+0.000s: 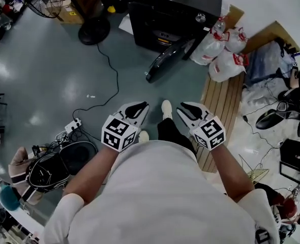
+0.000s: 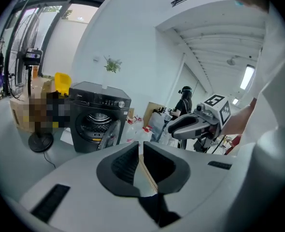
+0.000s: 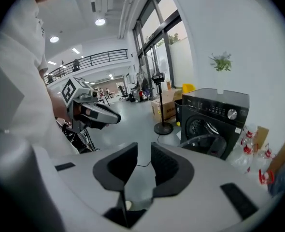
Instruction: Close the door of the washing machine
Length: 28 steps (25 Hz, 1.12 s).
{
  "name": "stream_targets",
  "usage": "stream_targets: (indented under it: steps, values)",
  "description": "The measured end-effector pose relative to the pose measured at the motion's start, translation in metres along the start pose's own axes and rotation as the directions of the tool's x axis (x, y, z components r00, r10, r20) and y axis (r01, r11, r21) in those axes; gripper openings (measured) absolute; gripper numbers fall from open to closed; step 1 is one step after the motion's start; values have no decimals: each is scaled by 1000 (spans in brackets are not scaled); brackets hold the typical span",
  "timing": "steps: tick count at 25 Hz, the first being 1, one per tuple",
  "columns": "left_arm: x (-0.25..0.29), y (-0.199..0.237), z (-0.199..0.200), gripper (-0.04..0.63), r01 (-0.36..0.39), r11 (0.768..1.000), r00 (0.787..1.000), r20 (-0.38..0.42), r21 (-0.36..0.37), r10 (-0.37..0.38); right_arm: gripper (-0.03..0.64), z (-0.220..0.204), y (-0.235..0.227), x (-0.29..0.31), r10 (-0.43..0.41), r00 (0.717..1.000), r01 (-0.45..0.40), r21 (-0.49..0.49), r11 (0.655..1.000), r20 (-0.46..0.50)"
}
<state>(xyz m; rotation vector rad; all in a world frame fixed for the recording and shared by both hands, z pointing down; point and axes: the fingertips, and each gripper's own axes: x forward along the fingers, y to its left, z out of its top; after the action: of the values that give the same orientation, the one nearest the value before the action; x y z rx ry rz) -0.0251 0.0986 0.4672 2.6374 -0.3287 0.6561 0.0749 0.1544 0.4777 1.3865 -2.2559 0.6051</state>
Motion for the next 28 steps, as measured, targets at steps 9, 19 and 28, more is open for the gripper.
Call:
stream_targets:
  steps: [9,19,28]
  values:
    - [47,48,70,21,-113,990,992,48,-83,117,110,44,-116,65,138,982,-167,-263,950,-125]
    - [80,73,105,21,-224,962,966,97,-159,241,132,20,-210,154,178,922,-349,-542,764,-343]
    - [75,92,110,21,-210,958,966,108,-193,234,147,-22,-246,221,80,830,-511,-694,508,-552]
